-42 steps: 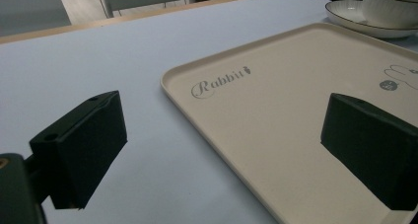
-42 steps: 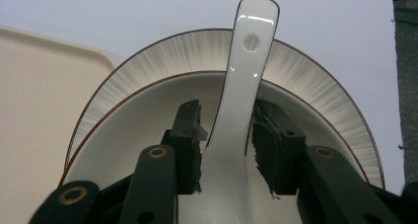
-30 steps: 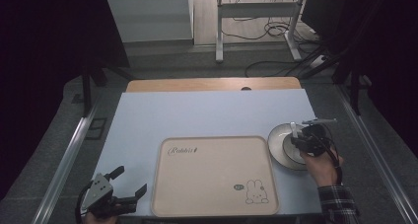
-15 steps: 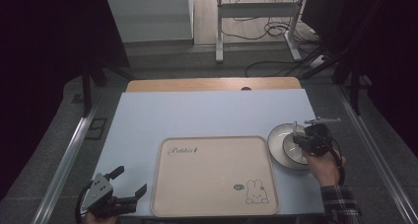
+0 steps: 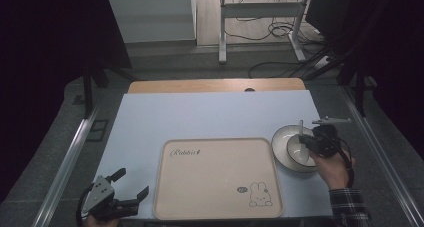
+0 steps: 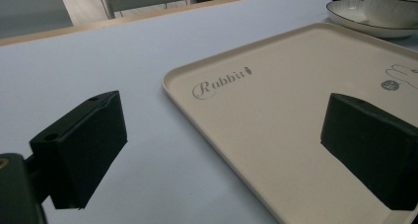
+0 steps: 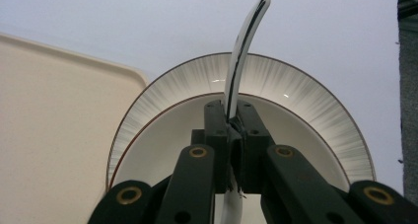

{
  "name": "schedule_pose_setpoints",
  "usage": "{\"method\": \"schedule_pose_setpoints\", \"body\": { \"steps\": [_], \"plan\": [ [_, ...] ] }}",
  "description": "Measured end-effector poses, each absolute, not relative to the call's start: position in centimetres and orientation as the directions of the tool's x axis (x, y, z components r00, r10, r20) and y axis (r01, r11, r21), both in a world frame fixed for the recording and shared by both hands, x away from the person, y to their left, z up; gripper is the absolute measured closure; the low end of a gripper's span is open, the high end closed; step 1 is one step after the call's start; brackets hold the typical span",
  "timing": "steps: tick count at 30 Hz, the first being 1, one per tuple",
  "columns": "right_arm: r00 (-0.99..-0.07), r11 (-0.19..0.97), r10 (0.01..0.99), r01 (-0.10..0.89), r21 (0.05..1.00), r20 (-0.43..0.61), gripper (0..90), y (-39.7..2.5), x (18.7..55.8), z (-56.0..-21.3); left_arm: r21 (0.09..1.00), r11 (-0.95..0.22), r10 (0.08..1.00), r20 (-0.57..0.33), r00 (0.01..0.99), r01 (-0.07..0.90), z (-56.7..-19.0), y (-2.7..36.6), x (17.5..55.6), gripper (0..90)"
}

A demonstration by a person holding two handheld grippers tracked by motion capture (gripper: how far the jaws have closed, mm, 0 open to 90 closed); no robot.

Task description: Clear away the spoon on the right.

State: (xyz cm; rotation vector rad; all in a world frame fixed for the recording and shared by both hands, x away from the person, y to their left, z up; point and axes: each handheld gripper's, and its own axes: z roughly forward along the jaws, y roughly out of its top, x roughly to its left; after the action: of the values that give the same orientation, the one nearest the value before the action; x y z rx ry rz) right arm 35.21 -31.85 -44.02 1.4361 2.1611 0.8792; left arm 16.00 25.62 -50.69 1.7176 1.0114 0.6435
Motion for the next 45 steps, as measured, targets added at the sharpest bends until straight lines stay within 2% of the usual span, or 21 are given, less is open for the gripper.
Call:
{"method": "schedule_pose_setpoints", "body": {
  "steps": [17,45],
  "plan": [
    [-0.414,0.275,0.910,0.642,0.716,0.022,86.4,-32.5,34.4,-41.9,0.933,-0.151,0.861,-0.038,0.508,0.326,-50.7,25.6,16.0,3.7],
    [-0.492,0.279,0.866,0.631,0.724,0.094,86.5,-32.1,32.7,-38.6,0.932,-0.153,0.859,-0.038,0.510,0.328,-50.7,25.5,16.0,3.7]
  ]
}}
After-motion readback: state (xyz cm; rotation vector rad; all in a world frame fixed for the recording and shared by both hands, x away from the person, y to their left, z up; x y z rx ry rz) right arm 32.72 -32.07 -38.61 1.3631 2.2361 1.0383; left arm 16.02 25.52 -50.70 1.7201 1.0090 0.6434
